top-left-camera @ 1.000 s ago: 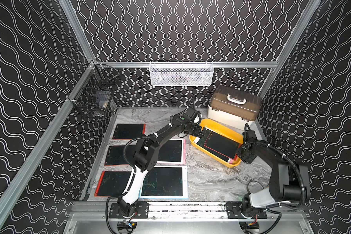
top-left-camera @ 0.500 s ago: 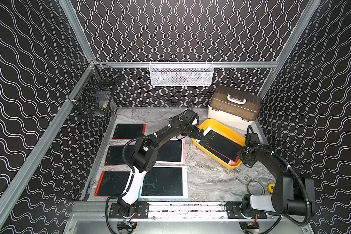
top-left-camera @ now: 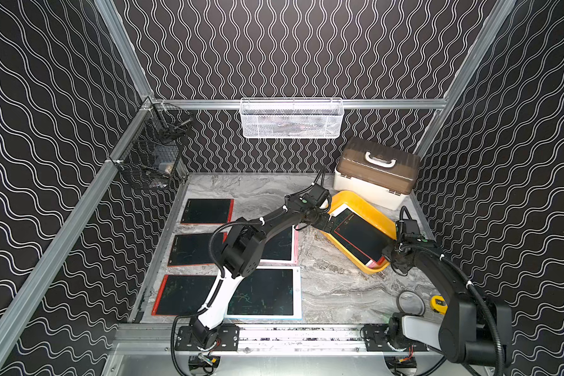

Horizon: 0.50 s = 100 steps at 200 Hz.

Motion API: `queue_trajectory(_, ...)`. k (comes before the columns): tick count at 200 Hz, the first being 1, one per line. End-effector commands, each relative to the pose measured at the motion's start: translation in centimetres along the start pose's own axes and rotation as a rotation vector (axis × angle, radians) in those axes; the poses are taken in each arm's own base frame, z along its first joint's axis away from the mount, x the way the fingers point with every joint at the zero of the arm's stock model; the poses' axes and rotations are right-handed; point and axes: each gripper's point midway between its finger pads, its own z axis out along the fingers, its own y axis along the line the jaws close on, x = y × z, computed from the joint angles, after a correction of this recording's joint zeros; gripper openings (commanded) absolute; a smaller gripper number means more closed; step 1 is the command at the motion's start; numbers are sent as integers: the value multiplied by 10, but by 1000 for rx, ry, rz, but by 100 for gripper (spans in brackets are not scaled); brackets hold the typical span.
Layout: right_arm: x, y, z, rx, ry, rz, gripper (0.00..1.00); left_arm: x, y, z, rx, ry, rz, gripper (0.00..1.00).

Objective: Take out the writing tablet from the storage box
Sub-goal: Adjust the storage box at the center of the board.

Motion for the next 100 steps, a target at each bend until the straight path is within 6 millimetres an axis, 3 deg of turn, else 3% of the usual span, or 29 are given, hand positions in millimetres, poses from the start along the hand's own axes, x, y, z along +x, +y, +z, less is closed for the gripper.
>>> queue_trajectory(1, 3, -3, -5, -2, -3, 18, 13, -2, 6, 9, -38, -7, 37, 99)
queue_trajectory(55, 13, -4, -4, -21, 22, 6, 12, 4, 3, 39, -133, 33, 76, 99)
queue_trajectory(100, 18, 0, -1, -28, 35, -12, 12, 2, -8, 53, -120, 23, 53, 99)
